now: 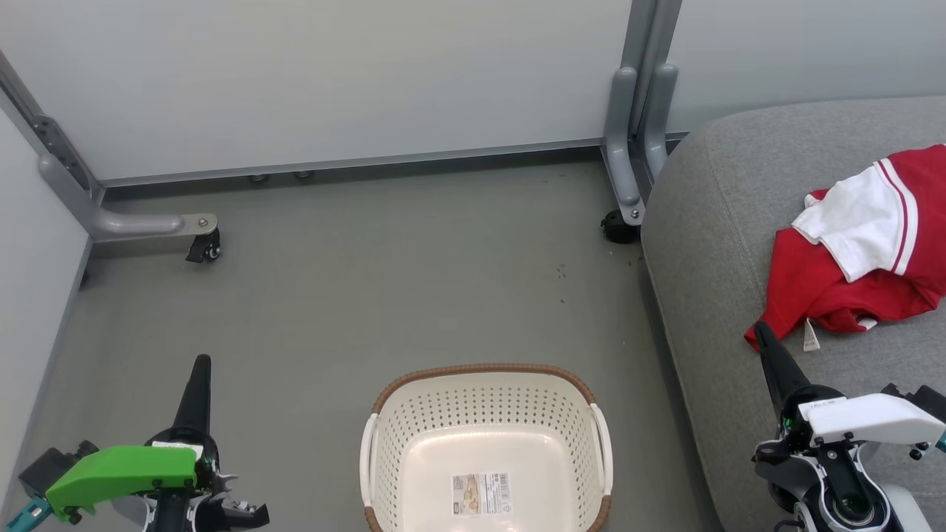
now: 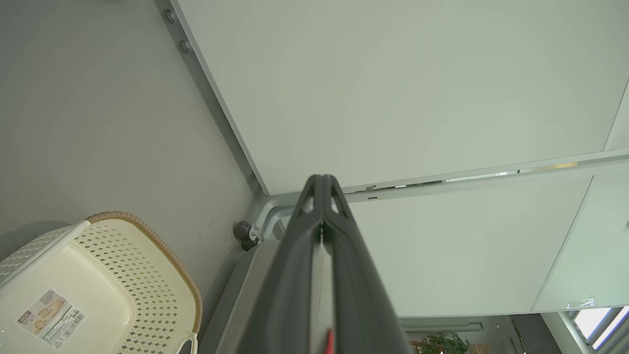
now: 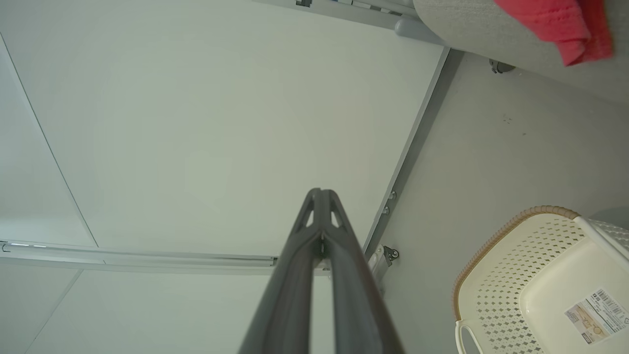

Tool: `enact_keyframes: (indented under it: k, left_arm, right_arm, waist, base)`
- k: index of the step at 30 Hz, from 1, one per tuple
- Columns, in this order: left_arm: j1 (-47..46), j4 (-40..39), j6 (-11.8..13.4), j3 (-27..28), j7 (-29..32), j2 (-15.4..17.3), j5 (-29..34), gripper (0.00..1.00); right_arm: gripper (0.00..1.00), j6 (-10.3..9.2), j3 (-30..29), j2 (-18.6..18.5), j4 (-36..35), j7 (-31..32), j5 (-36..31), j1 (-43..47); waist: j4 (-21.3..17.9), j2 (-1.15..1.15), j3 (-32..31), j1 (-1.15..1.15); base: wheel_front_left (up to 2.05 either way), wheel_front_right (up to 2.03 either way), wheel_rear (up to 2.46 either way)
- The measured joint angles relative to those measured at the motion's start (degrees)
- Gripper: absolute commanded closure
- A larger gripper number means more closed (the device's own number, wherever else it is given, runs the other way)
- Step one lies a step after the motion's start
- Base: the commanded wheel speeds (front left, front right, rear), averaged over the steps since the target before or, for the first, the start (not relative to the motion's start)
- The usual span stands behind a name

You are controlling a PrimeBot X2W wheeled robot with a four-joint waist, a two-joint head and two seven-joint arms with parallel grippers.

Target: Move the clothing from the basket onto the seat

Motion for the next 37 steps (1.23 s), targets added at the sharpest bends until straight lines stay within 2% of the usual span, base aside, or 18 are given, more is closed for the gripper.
enact_keyframes:
  k: [25, 37]
  left_arm:
    - [-1.46, 0.75, -2.16, 2.85, 2.85, -1.71, -8.61, 1.0]
    - [-1.58, 0.77, -2.25, 3.01, 3.01, -1.9, -8.83, 1.0]
  right_arm:
    - [1.0, 0.0, -1.37, 0.15, 2.78, 0.78, 10.28, -1.83]
    - [1.0, 0.0, -1.69, 0.32, 2.86, 1.1, 10.5, -2.02]
  waist:
    - [0.37, 0.0, -0.25, 0.0]
    - [0.38, 0.0, -0.26, 0.0]
  base:
    - [0.0, 0.0, 0.0]
    - [0.0, 0.0, 0.0]
